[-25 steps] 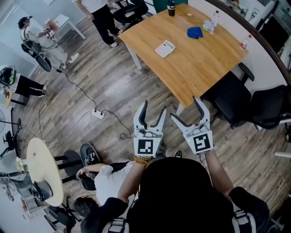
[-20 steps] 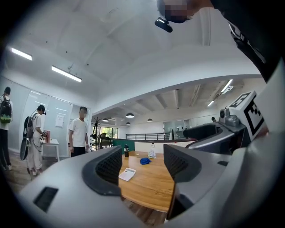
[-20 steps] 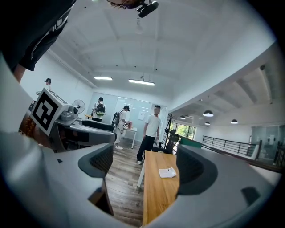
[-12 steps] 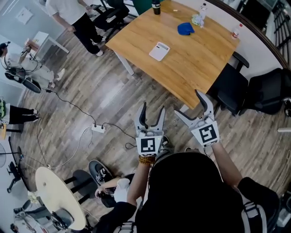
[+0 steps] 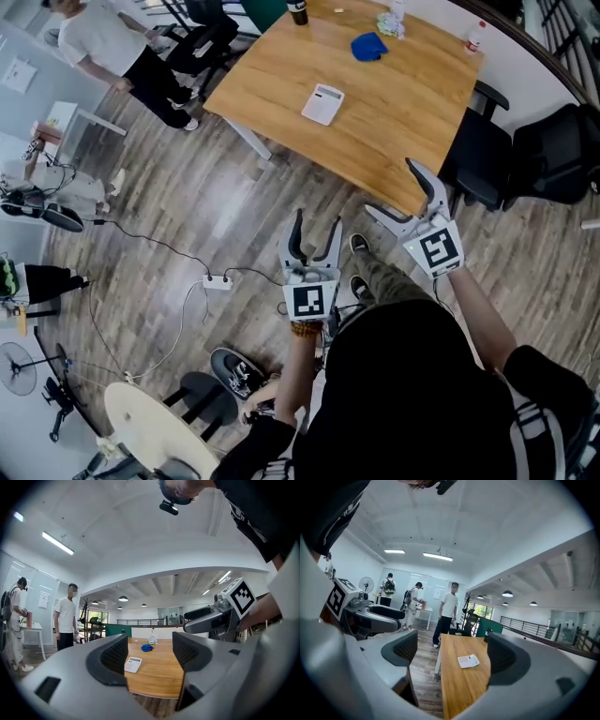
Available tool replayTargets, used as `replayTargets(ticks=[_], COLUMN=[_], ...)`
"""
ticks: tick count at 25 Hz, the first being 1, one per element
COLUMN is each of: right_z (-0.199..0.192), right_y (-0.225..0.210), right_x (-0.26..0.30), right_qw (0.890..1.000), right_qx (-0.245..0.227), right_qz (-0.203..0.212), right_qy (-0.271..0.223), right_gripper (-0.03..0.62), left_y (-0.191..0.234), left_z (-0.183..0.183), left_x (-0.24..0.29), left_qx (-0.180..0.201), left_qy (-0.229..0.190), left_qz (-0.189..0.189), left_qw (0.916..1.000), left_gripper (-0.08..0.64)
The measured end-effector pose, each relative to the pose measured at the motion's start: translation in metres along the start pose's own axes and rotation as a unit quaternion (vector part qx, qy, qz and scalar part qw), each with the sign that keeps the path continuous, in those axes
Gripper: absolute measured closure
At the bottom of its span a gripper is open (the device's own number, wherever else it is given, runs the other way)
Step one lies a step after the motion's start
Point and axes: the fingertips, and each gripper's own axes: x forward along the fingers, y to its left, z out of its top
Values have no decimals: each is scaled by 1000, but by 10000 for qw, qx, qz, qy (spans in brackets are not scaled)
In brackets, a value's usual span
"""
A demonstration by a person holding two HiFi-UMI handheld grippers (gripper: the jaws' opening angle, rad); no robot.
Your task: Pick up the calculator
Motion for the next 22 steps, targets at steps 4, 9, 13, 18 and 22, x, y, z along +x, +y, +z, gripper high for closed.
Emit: replayTargets(ticks=[4,9,13,18,22], right_z=[-8,-19,-19,-15,-10], right_y=[-7,-23,-46,-74,-96], right_x=[28,72,109,152,181], right_qw=[10000,10000,9998,9989,9980], right_qx=[-12,31,130,300,393], right_qz=[11,-20,-155,-367,-494], right_qy=[52,71,33,56,21], right_gripper=[120,120,120,120,120], left_y=[16,43,67,97,113], left_z=[-4,-10,-15,-15,-8], left_x=[14,45,78,127,169], left_qx=[42,170,231,288,437], left_qy=[-78,-83,30,100,-32], left_qz=[-112,-169,-320,-583,-846], left_qw=[9999,9997,9992,9978,9954], left_gripper=[259,259,259,259,259])
